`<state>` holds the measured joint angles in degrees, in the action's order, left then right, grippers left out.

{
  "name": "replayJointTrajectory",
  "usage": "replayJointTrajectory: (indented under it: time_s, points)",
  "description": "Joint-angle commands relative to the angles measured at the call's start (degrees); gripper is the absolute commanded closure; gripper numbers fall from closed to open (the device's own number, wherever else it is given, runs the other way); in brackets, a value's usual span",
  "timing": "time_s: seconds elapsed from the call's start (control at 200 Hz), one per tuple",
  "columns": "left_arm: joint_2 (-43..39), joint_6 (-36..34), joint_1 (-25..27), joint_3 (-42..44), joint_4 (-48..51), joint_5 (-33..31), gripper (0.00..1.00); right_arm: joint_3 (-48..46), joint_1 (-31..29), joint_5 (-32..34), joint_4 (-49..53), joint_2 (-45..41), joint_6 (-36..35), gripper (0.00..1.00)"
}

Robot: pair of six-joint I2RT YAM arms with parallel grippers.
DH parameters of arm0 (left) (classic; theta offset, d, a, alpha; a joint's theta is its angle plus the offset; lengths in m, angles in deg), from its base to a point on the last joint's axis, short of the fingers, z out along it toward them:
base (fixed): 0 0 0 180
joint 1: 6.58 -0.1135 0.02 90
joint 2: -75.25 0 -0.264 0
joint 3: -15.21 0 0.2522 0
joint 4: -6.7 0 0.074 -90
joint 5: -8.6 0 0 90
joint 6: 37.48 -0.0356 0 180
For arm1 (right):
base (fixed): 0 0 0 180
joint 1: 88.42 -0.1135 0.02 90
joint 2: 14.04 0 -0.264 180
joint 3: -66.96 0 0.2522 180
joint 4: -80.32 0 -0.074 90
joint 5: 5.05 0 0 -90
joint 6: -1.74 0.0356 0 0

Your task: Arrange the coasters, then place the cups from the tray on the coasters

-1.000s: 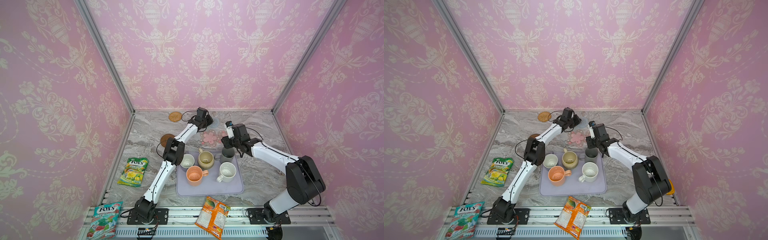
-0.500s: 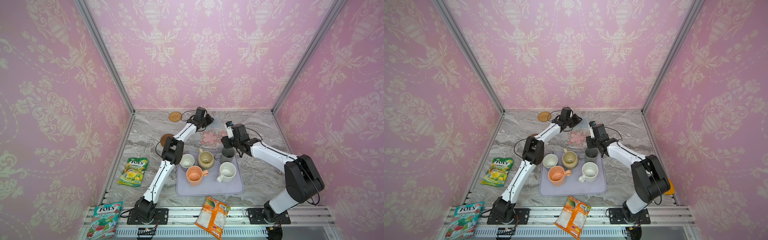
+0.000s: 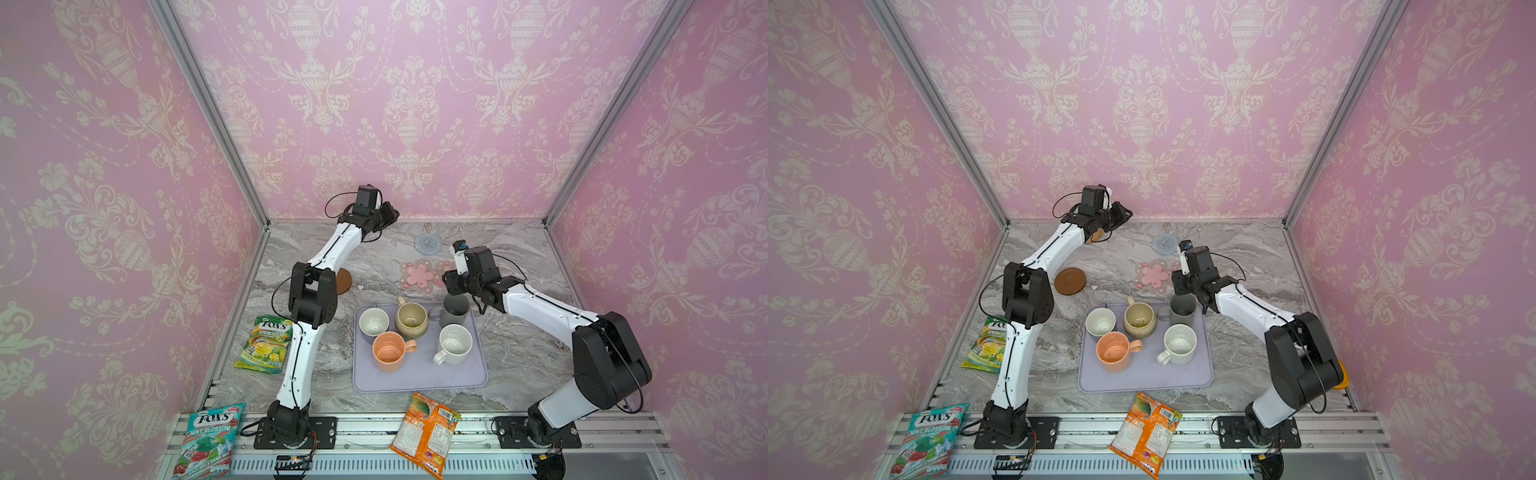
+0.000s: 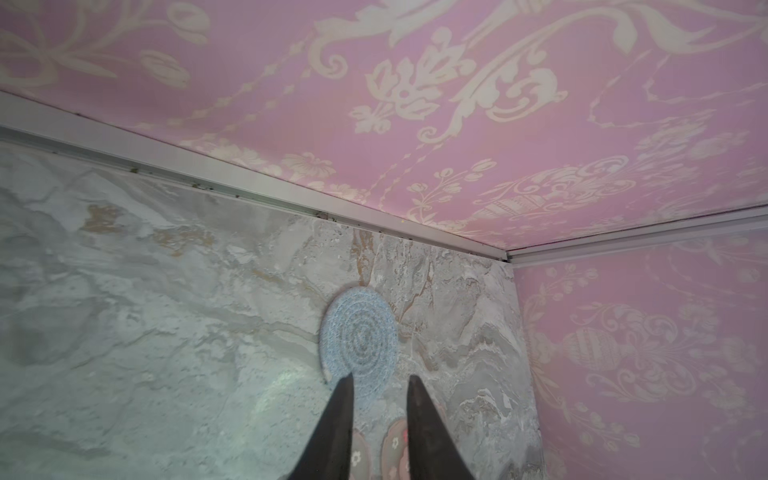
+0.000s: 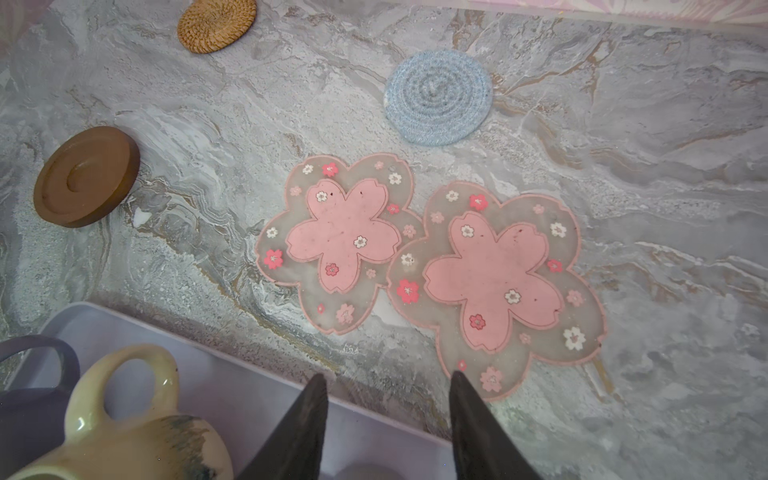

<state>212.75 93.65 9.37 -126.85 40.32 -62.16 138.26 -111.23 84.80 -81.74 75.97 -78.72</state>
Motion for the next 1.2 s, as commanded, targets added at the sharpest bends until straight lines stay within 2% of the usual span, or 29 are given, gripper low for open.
replayJointTrajectory:
  time_s: [0.0,0.135,0.36,0.696,0.991,1.196]
  points:
    - [-2.4,-10.8,-1.0,1.5,13.6,-6.9,0.74,0.8,-0.3,0.0,-0.1,-3.3,1.8,0.51]
    - [-2.8,-16.2,-2.1,0.9,19.8,-11.6,0.73,0.0,-0.2,-0.1,-0.5,-4.3,2.9,0.51]
    - [0.1,-18.5,-3.6,-2.8,23.8,-17.5,0.73,0.3,-0.3,-0.2,-0.1,-5.1,4.1,0.52]
    - [13.5,-17.6,-4.1,-22.3,30.7,-25.6,0.76,0.4,-0.3,1.0,1.1,-6.7,3.9,0.56]
    - [16.6,-16.2,-5.5,-22.3,26.0,-27.6,0.82,2.1,-0.2,0.8,1.2,-5.1,3.2,0.66]
    - [18.9,-13.8,-6.8,-22.4,24.2,-28.4,0.83,4.8,-0.3,-0.7,0.7,-1.7,3.8,0.66]
